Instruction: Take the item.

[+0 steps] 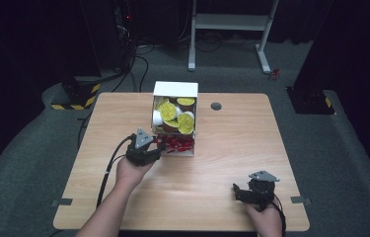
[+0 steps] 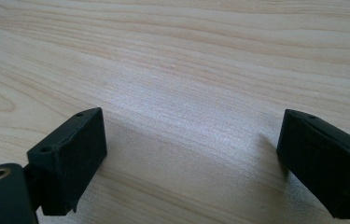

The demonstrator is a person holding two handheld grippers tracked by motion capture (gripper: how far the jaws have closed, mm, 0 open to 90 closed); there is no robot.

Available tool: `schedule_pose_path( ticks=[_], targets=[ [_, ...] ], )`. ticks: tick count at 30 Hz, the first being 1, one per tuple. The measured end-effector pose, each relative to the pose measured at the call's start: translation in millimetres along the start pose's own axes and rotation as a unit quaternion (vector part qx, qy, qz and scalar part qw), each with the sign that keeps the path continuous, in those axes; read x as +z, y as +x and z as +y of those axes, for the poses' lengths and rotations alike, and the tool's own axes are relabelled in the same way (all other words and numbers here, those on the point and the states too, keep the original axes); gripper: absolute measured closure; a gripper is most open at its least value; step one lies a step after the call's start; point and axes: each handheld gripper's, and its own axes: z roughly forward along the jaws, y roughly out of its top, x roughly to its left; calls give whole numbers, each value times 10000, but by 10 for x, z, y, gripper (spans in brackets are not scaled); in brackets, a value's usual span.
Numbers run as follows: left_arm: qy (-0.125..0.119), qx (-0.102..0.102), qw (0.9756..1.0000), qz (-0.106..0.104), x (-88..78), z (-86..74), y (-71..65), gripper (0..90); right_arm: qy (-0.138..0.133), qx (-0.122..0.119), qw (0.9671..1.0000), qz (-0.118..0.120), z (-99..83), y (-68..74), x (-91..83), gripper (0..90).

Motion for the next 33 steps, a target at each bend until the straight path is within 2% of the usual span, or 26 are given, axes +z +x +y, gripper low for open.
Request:
schedule_pose_path(
  ticks=[4,10,16,20,26,30,31,33],
  targets=[
    [-49,21,10000,61,-8,-13,-3,600,0,-1,10000,0,0,0,0,82],
    [-55,58,9999,75,-20,-21,-10,645,5,-8,10000,4,0,-1,-1,82],
    [-96,61,9999,32,-25,-35,-12,721,22,0,10000,12,0,3,-4,83],
    [-98,190,9997,73,-24,-45,-28,761,22,0,10000,12,0,3,-4,83],
    [-139,273,9995,77,-50,-45,-30,820,14,-42,10000,38,-1,3,-5,88],
    [-173,261,9995,101,-66,-49,-32,814,12,-42,10000,37,-2,3,-5,88],
    [-195,284,9993,136,-65,-46,-39,794,11,-42,10000,37,-2,3,-5,87],
    [-259,363,9986,267,-60,-33,-65,686,10,-42,10000,37,-2,3,-5,87]
  ],
)
